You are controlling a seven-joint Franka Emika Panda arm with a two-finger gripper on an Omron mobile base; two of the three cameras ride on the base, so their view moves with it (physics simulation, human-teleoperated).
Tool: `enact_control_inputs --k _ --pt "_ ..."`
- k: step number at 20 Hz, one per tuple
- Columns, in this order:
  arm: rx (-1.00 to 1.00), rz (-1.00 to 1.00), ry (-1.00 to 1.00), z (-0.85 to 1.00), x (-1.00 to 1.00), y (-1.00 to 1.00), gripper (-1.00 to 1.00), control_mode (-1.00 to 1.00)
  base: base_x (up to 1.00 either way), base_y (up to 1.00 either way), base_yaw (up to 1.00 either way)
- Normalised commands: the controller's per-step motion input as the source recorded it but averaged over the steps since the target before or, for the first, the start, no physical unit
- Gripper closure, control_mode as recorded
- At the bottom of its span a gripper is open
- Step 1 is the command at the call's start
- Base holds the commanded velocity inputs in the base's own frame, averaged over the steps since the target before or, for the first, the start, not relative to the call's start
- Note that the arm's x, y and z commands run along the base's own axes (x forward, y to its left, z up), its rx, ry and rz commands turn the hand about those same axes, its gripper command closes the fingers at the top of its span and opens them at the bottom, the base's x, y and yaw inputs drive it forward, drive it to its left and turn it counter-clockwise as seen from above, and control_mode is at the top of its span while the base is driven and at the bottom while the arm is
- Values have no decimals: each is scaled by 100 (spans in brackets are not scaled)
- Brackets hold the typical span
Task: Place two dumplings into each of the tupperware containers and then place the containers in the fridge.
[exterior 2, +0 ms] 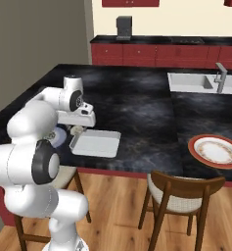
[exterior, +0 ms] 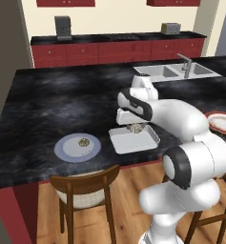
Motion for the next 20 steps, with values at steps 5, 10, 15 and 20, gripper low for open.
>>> enact_control_inputs --k 5,10,15,20 --pt "0 2 0 -81 94 3 100 -100 0 0 0" --pt "0 2 0 -87 71 4 100 -100 0 0 0" --pt "0 0 1 -39 10 9 100 -100 0 0 0" --pt "0 0 0 -44 14 2 -100 -100 0 0 0"
